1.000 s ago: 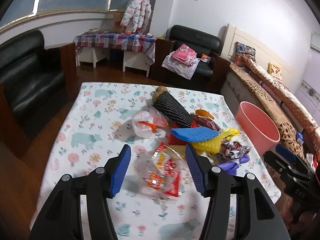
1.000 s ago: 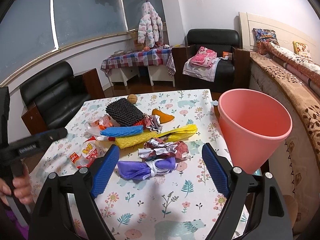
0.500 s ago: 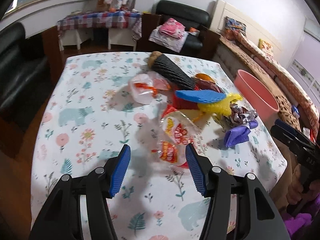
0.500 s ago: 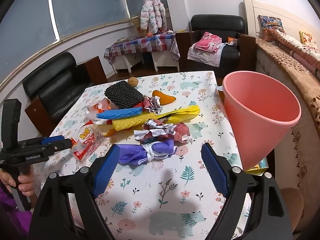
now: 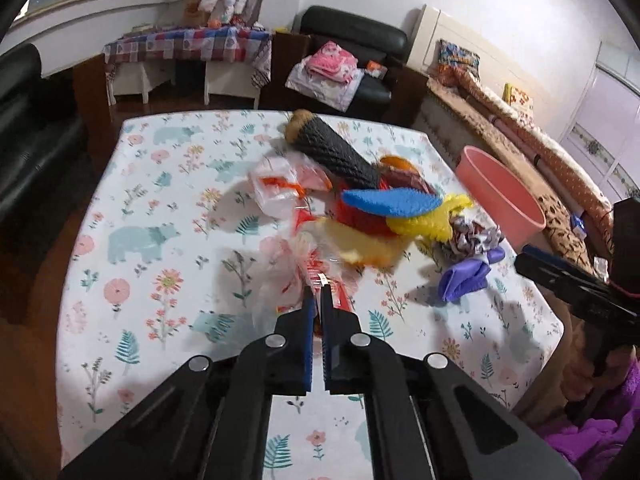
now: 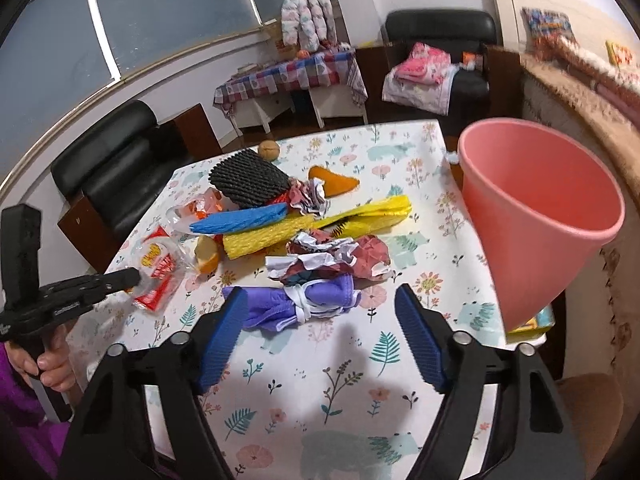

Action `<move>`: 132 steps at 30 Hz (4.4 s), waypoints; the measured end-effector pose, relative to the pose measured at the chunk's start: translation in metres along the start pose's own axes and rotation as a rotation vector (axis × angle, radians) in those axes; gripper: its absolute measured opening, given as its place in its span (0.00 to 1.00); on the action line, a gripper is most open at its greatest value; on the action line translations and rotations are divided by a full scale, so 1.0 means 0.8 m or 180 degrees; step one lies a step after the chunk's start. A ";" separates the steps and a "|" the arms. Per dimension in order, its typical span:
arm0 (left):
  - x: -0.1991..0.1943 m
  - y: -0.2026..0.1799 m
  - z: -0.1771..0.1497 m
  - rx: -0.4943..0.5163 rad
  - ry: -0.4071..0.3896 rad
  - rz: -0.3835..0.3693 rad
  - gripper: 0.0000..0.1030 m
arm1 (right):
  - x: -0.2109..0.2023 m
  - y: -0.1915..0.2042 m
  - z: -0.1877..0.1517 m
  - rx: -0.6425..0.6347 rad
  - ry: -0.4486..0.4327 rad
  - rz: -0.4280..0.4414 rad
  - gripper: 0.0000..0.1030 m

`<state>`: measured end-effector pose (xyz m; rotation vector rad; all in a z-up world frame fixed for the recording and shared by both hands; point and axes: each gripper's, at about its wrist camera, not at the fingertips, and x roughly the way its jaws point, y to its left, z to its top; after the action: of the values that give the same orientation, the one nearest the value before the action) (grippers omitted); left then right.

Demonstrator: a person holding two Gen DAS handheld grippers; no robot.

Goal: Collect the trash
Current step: 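Lower the left gripper onto the clear printed snack bag and close it, then grasp the red-silver foil wrapper with the right gripper while the left holds the snack bag, then carry the snack bag and foil wrapper with both grippers over the pink bucket, then open both grippers to drop the bag and wrapper into the bucket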

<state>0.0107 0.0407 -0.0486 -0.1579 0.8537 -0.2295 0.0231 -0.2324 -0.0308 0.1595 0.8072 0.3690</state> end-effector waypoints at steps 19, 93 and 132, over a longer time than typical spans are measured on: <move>-0.036 -0.005 0.016 -0.0015 -0.0318 -0.0122 0.02 | 0.028 -0.015 0.003 0.0163 0.0310 0.0185 0.07; -0.039 -0.095 0.111 0.0077 -0.0746 -0.0374 0.02 | -0.058 -0.083 0.090 0.0345 -0.0663 -0.0365 0.16; 0.195 -0.361 0.170 0.0895 -0.0066 -0.0927 0.07 | -0.039 -0.256 0.090 0.0925 -0.0650 -0.1452 0.19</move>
<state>0.1735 -0.2723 -0.0073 -0.0204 0.7672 -0.6160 0.1092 -0.4335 -0.0177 0.2723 0.6676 -0.1948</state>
